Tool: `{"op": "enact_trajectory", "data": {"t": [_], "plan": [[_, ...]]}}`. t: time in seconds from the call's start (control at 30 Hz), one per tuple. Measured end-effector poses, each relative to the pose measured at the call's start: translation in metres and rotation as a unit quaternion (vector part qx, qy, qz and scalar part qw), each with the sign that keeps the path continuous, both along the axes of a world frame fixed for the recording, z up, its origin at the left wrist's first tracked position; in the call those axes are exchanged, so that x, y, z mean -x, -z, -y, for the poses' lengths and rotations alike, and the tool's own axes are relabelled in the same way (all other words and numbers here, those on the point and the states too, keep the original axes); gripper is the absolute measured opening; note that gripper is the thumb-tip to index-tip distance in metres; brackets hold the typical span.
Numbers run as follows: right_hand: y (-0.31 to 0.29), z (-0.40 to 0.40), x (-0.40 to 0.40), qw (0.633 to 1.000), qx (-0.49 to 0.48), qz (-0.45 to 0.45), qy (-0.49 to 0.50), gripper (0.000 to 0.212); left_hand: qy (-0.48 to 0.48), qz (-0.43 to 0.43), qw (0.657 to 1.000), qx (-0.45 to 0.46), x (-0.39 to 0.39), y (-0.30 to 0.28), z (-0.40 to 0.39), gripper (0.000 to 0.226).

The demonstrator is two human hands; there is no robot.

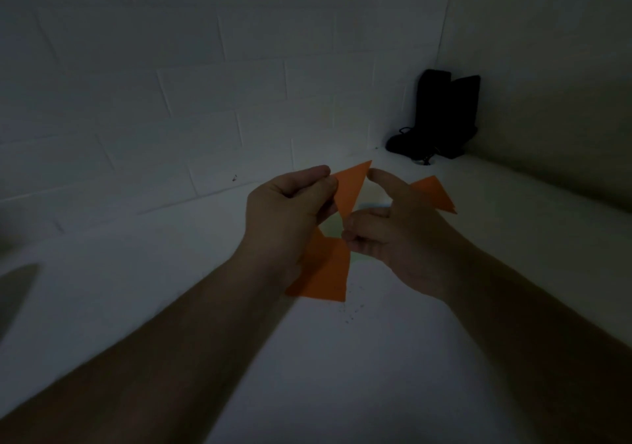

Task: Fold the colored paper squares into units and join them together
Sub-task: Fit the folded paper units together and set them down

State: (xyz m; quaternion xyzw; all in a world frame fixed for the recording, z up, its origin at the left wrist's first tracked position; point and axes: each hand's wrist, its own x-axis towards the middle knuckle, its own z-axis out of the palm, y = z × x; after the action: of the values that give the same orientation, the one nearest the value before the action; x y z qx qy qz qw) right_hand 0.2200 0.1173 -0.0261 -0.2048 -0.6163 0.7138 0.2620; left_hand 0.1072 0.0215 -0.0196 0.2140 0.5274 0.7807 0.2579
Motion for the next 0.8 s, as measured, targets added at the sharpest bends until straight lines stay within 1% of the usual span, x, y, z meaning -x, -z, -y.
{"op": "enact_trajectory", "data": {"t": [0.1,0.23,0.37,0.5,0.63,0.8], "plan": [[0.002,0.002,0.000,1.000,0.001,-0.001,-0.004,0.096,-0.001,-0.009,1.000,0.000,0.001,0.000,0.000,0.016],[0.002,-0.001,0.000,1.000,-0.017,-0.005,0.016,0.090,-0.006,-0.020,1.000,0.002,0.001,0.000,0.000,0.016],[0.000,-0.004,-0.003,1.000,-0.008,0.000,-0.005,0.091,0.000,-0.039,0.999,0.003,0.000,0.000,0.002,0.016],[-0.002,-0.014,-0.005,0.999,0.010,-0.018,0.024,0.088,0.003,-0.084,0.996,0.017,0.002,0.002,0.003,0.014],[-0.002,-0.015,-0.006,0.999,0.008,-0.020,0.029,0.081,0.011,-0.126,0.992,0.014,0.002,0.004,0.003,0.016],[-0.002,-0.014,-0.006,0.999,0.002,-0.022,0.023,0.083,0.018,-0.129,0.991,0.006,0.001,0.005,0.003,0.015]]}}
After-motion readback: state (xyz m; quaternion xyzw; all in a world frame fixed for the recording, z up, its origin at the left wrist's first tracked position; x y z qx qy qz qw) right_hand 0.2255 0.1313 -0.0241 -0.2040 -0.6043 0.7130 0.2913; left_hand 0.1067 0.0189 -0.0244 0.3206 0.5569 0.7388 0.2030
